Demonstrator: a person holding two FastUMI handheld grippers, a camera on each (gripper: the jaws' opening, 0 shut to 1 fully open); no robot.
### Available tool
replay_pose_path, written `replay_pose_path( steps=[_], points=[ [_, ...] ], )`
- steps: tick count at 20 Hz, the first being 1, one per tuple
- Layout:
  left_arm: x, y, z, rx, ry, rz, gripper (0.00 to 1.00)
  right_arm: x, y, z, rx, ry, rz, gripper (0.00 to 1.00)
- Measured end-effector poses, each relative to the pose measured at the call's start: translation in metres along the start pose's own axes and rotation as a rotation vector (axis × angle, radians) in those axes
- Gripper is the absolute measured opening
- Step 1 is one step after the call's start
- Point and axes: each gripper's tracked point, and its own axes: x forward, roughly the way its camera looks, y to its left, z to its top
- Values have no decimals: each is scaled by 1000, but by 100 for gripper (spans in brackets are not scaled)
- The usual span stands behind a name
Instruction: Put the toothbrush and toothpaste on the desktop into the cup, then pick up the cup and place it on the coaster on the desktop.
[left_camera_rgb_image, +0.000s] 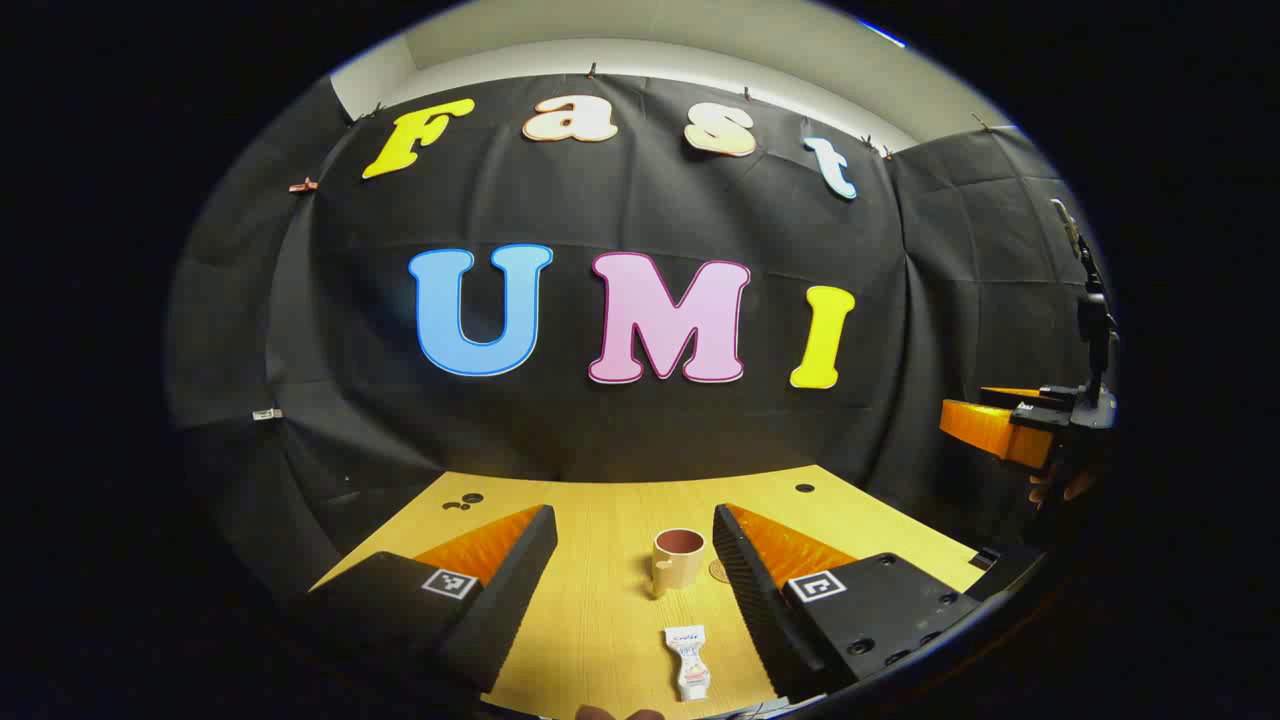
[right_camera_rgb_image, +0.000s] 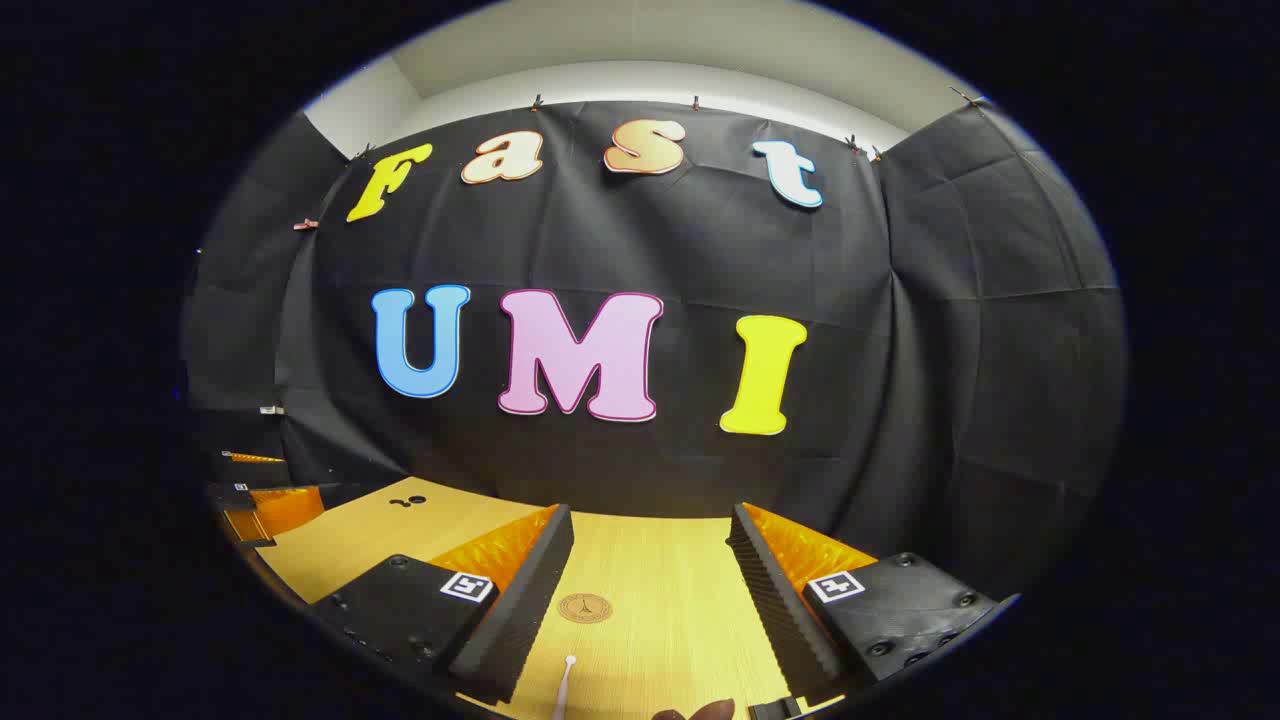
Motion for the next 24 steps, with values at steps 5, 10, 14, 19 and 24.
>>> replay_pose_path(
  steps=[5,10,14,19,24],
  points=[
    [1,-2,-3,-12,17,10,97,4,0,-1,8,6,9,97],
    [5,-5,-6,-7,27,14,96,8,0,-4,5,9,19,100],
    [10,-7,-10,-10,40,17,97,11,0,-6,26,8,25,97],
    [21,-15,-32,-6,110,10,97,17,0,-20,31,44,33,97],
    [32,-35,-102,11,300,-17,97,20,-3,-48,33,107,40,97]
  ],
)
